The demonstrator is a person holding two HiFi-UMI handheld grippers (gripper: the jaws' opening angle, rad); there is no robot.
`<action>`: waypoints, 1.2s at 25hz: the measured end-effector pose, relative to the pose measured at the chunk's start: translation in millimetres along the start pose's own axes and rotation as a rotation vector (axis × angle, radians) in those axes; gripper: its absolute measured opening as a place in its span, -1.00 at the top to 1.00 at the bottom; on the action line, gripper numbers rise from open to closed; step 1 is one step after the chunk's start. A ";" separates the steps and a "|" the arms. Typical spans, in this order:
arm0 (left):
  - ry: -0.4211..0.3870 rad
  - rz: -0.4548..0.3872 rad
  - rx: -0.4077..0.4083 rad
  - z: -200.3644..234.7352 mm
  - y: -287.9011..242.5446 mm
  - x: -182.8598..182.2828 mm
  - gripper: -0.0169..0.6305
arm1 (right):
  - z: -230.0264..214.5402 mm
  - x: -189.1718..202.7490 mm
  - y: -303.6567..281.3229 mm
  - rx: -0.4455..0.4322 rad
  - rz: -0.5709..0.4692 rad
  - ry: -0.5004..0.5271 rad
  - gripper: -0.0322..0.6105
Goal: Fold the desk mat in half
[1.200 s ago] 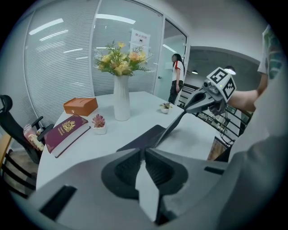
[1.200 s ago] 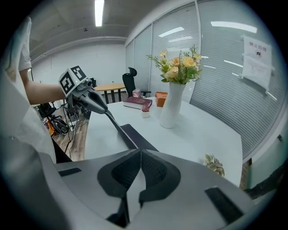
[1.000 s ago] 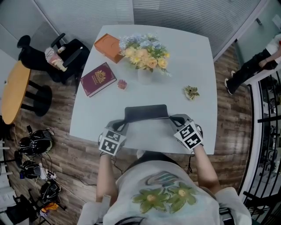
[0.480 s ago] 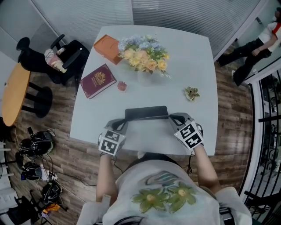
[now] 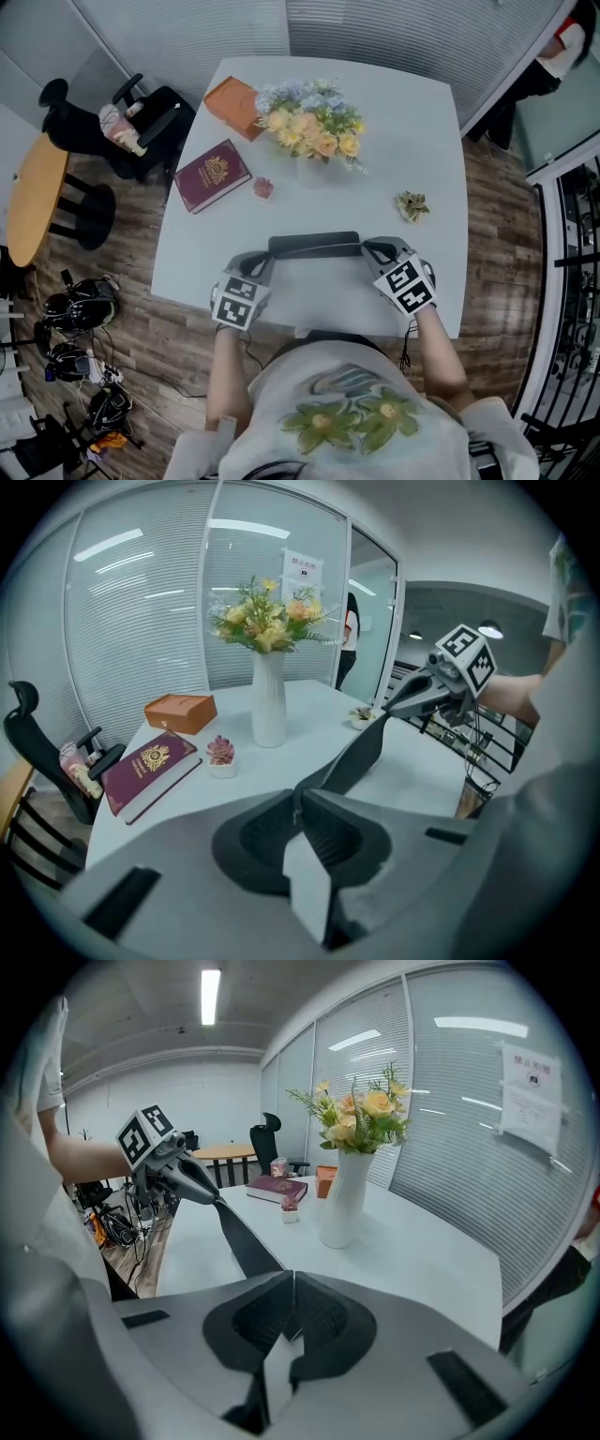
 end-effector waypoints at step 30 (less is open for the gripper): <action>0.090 0.017 -0.103 40.2 -34.4 -15.8 0.84 | -38.7 -15.7 -54.0 -0.021 -0.003 0.107 0.83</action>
Point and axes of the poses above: the fingertips, and each gripper's own axes: y backward along the fingers, z to its left, x out of its underside, the point moved 2 cm from there along y, backward along the fingers, and after that the axes turned 6 degrees about x, right-handed, at the moved point
